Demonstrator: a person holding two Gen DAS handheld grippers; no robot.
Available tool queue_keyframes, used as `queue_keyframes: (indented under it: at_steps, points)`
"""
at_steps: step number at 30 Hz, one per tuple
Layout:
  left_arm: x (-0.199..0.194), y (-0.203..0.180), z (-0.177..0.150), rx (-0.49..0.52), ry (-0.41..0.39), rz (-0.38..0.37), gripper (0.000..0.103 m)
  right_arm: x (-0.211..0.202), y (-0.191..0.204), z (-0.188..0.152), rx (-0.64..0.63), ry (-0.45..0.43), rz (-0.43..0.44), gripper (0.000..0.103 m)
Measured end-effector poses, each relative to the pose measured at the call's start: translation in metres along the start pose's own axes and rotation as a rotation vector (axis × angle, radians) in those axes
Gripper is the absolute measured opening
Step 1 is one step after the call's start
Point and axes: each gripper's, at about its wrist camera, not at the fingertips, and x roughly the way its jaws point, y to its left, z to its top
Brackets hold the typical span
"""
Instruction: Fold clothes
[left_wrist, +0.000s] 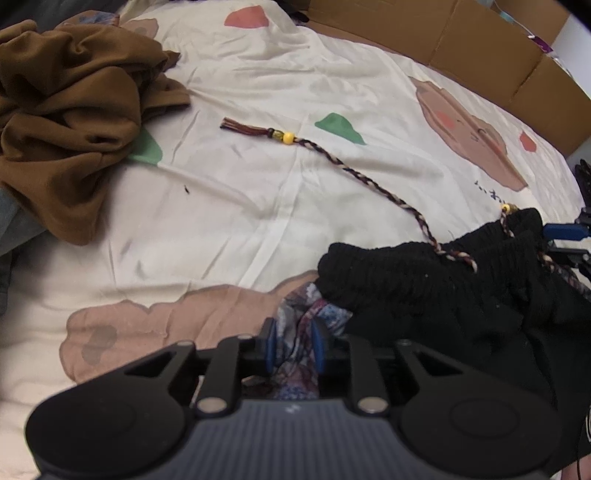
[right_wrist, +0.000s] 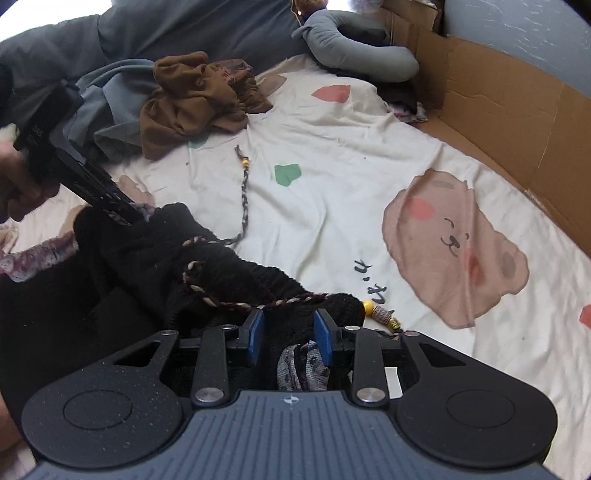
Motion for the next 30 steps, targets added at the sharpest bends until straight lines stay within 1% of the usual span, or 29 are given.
queue_keyframes:
  at_steps: [4, 8, 10, 11, 13, 16, 18, 22, 27, 30]
  points:
    - [0.000, 0.001, -0.001, 0.003, -0.002, -0.001, 0.022, -0.008, -0.011, 0.002, 0.040, -0.015, -0.013, 0.037]
    - [0.001, 0.001, -0.001, -0.005, -0.005, -0.003, 0.022, -0.019, -0.034, -0.004, 0.104, -0.012, -0.068, 0.037]
    - [0.001, 0.001, -0.001, -0.004, -0.006, -0.002, 0.022, -0.021, -0.048, -0.010, 0.151, -0.001, -0.094, 0.034]
    - [0.001, 0.001, -0.001, -0.005, -0.006, -0.001, 0.022, -0.020, -0.053, -0.014, 0.169, 0.009, -0.104, 0.029]
    - [0.001, 0.001, -0.002, -0.006, -0.007, -0.002, 0.022, -0.020, -0.057, -0.019, 0.193, 0.023, -0.099, 0.022]
    - [0.001, 0.002, -0.001, -0.002, -0.004, -0.001, 0.022, -0.020, -0.050, -0.021, 0.184, 0.023, -0.062, 0.022]
    - [0.001, 0.002, -0.002, 0.000, -0.003, 0.000, 0.022, -0.016, -0.040, -0.020, 0.157, 0.028, -0.036, 0.020]
    - [0.002, 0.002, -0.002, 0.002, -0.001, 0.002, 0.022, -0.008, -0.028, -0.020, 0.124, 0.051, 0.004, 0.020]
    - [0.003, 0.000, -0.003, 0.002, 0.001, 0.004, 0.023, 0.001, -0.030, -0.019, 0.130, 0.077, 0.012, 0.020]
    - [0.004, -0.001, -0.002, 0.006, 0.002, 0.006, 0.023, 0.011, -0.035, -0.021, 0.138, 0.115, 0.001, 0.022]
